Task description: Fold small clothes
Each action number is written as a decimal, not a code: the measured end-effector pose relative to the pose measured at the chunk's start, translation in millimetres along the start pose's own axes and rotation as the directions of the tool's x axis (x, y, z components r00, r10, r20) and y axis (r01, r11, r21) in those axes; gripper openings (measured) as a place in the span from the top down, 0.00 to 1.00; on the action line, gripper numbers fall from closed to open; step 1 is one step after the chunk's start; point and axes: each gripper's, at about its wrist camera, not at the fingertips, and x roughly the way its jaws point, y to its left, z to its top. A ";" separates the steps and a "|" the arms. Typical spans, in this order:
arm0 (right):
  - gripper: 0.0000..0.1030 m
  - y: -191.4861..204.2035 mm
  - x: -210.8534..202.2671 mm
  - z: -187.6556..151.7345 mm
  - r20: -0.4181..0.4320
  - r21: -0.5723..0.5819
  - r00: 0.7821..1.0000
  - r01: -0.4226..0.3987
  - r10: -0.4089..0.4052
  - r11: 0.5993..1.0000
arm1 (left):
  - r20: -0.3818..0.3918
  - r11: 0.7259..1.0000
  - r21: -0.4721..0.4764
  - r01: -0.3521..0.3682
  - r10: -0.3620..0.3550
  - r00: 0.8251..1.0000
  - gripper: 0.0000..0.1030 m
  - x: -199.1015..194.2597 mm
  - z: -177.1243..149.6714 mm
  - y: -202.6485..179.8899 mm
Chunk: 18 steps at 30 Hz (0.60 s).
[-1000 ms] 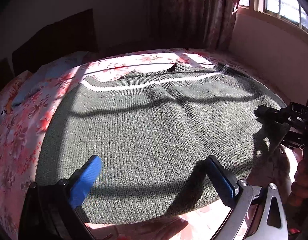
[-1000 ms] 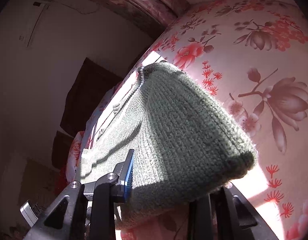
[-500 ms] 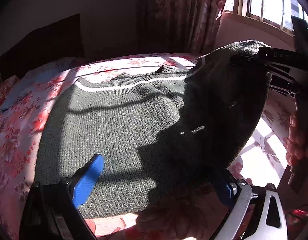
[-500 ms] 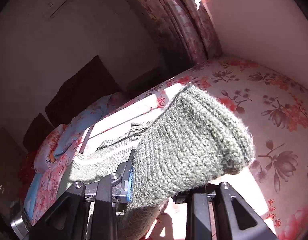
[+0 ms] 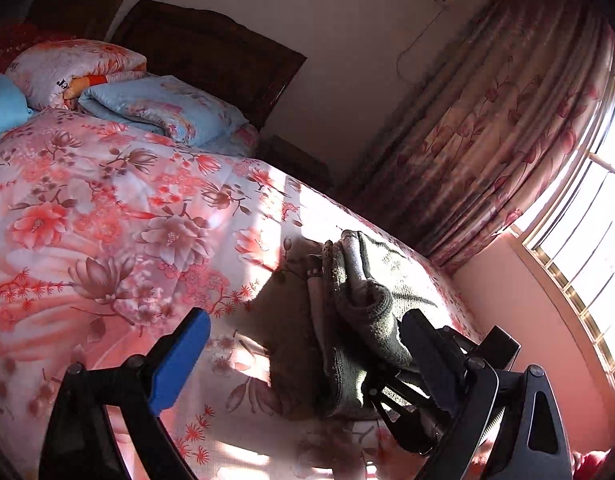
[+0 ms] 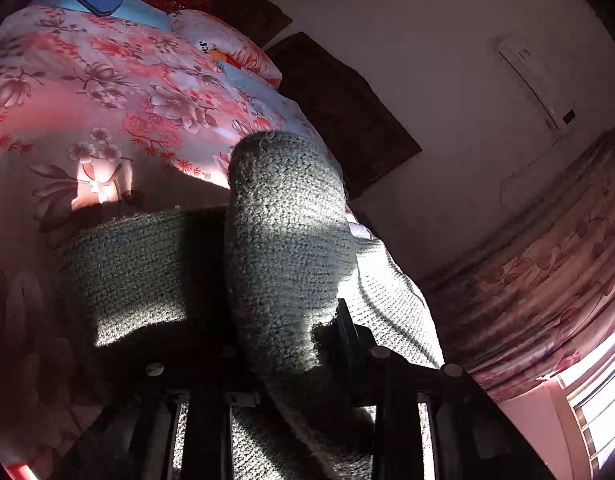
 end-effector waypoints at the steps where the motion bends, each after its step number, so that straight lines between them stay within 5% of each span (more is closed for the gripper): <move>1: 0.73 -3.8 -3.8 -1.3 0.020 0.002 1.000 0.016 -0.016 1.000 | -0.014 1.000 -0.011 0.015 -0.016 1.000 0.00 5.0 0.9 1.1; 5: 0.74 -16.5 -31.8 -12.3 0.131 0.026 0.991 0.017 -0.021 1.000 | -0.069 0.987 -0.062 0.148 -0.152 0.986 0.00 22.1 0.0 -8.8; 9: 0.74 -3.6 -46.2 -29.1 0.176 -0.084 0.984 0.033 -0.017 0.996 | -0.170 0.946 -0.117 0.303 -0.319 0.932 0.00 42.6 -2.3 -27.1; 12: 0.74 8.2 -41.2 -36.1 0.173 -0.119 0.985 0.034 -0.013 0.992 | -0.251 0.920 -0.190 0.342 -0.382 0.889 0.00 69.7 -6.5 -33.7; 18: 0.74 -3.7 -46.7 -43.5 0.206 -0.079 0.979 0.021 -0.004 0.997 | -0.338 0.934 -0.208 0.289 -0.346 0.875 0.00 109.1 -10.4 -46.5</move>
